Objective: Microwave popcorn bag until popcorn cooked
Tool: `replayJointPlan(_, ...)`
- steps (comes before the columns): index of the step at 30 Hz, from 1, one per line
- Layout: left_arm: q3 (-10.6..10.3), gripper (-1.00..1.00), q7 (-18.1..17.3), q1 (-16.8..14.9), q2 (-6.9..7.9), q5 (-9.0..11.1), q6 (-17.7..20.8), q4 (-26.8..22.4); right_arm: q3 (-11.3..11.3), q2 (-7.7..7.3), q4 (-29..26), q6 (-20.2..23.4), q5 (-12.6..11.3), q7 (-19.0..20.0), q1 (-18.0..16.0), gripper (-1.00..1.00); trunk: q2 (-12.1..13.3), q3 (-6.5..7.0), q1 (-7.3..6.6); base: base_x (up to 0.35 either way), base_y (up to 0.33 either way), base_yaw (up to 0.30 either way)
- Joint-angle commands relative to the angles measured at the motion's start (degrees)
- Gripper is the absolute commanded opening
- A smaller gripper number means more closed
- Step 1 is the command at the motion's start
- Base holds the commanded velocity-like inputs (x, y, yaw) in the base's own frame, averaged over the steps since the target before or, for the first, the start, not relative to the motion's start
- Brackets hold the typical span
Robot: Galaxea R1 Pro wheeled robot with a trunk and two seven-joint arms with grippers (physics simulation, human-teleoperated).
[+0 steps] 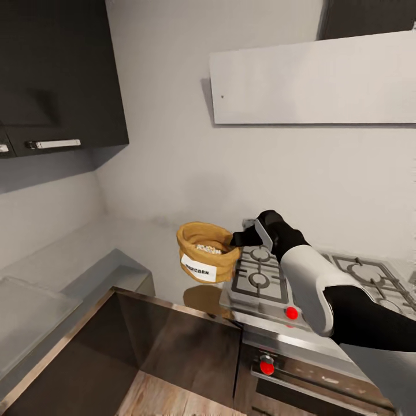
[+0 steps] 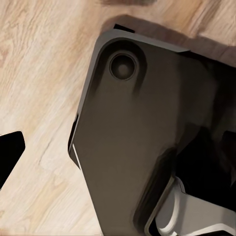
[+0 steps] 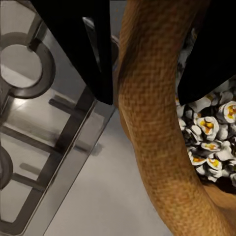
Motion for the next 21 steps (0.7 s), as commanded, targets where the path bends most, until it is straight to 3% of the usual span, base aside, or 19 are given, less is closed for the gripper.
replayJointPlan(1, -0.06, 1.0, 0.12, -0.01, -0.01, 0.25, -0.06, -0.05, 0.02, -0.03, -0.15, 0.49, 0.29, 0.26, -0.04, -1.0, -0.08, -0.1, -0.02, -0.334, 0.0, 0.0)
replayJointPlan(11, 0.04, 1.0, 0.21, -0.01, -0.02, 0.12, -0.06, 0.1, 0.02, -0.44, -0.05, 0.27, 0.28, 0.41, -0.04, -1.0, -0.08, -0.1, -0.02, -0.344, 0.0, 0.0)
replayJointPlan(14, 0.04, 1.0, 0.21, -0.01, -0.02, 0.11, -0.06, 0.12, 0.02, -1.53, -0.08, 0.23, 0.24, 0.49, -0.04, -1.0, -0.08, -0.1, -0.02, -0.345, 0.0, 0.0)
replayJointPlan(17, 0.04, 1.0, 0.21, -0.01, -0.02, 0.11, -0.06, 0.12, 0.02, -3.65, -0.18, 0.23, 0.03, 0.58, -0.04, -1.0, -0.08, -0.1, -0.02, -0.345, 0.0, 0.0)
replayJointPlan(21, 0.04, 1.0, 0.21, -0.01, -0.02, 0.11, -0.06, 0.12, 0.02, -4.38, -0.27, 0.63, 0.04, 0.6, -0.04, -1.0, -0.08, -0.1, -0.02, -0.345, 0.0, 0.0)
